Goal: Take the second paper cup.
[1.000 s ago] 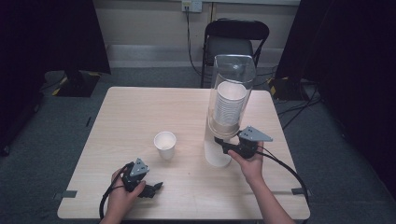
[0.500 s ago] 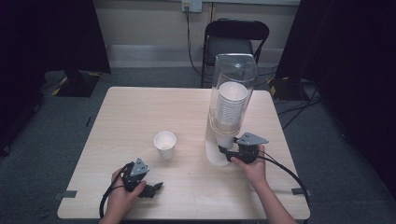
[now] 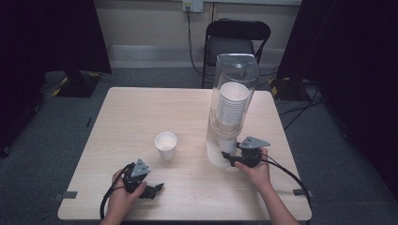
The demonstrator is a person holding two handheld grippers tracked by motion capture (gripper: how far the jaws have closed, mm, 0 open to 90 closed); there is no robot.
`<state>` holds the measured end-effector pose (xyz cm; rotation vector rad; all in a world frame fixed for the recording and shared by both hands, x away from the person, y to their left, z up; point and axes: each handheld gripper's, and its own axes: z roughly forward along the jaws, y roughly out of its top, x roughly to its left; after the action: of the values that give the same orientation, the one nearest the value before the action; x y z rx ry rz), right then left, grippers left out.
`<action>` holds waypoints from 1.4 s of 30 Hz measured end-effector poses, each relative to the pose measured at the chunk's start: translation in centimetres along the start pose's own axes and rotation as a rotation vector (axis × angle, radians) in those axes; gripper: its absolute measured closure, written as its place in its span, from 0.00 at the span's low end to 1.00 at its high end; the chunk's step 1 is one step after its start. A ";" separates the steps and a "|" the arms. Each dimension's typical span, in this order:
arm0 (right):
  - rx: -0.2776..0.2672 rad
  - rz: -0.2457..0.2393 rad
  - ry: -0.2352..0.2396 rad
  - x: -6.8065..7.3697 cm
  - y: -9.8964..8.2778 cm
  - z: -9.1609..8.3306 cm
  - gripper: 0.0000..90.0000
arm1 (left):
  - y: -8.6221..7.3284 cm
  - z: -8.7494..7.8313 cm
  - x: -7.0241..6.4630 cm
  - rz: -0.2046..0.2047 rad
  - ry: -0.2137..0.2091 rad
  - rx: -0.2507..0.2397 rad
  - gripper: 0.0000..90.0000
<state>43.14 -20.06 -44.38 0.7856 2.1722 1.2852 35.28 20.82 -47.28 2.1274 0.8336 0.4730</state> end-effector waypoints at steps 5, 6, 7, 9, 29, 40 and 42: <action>0.002 0.007 -0.001 -0.1 -0.3 -0.2 0.40 | 0.0 0.0 0.0 0.000 0.000 0.000 0.10; 0.003 0.006 -0.002 -0.1 -0.3 -0.2 0.40 | 0.0 0.0 0.0 -0.001 0.000 -0.001 0.10; 0.007 0.001 -0.005 -0.1 -0.3 -0.2 0.40 | 0.0 0.0 0.0 0.005 0.000 0.004 0.10; 0.020 -0.003 -0.012 -0.2 -0.4 -0.2 0.40 | 0.0 0.0 0.0 0.001 0.000 0.001 0.10; 0.025 0.039 -0.097 -2.4 -1.8 -1.5 0.40 | 0.0 0.0 0.0 0.002 0.000 0.002 0.10; 0.034 0.068 -0.110 -3.3 -2.7 -3.2 0.40 | 0.0 0.0 0.0 0.000 0.001 -0.001 0.10; 0.039 0.066 -0.096 -3.1 -2.8 -3.4 0.40 | 0.0 0.0 0.0 0.000 0.001 -0.002 0.10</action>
<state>42.46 -25.39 -45.05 0.9229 2.1171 1.2139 35.25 20.81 -47.30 2.1254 0.8337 0.4748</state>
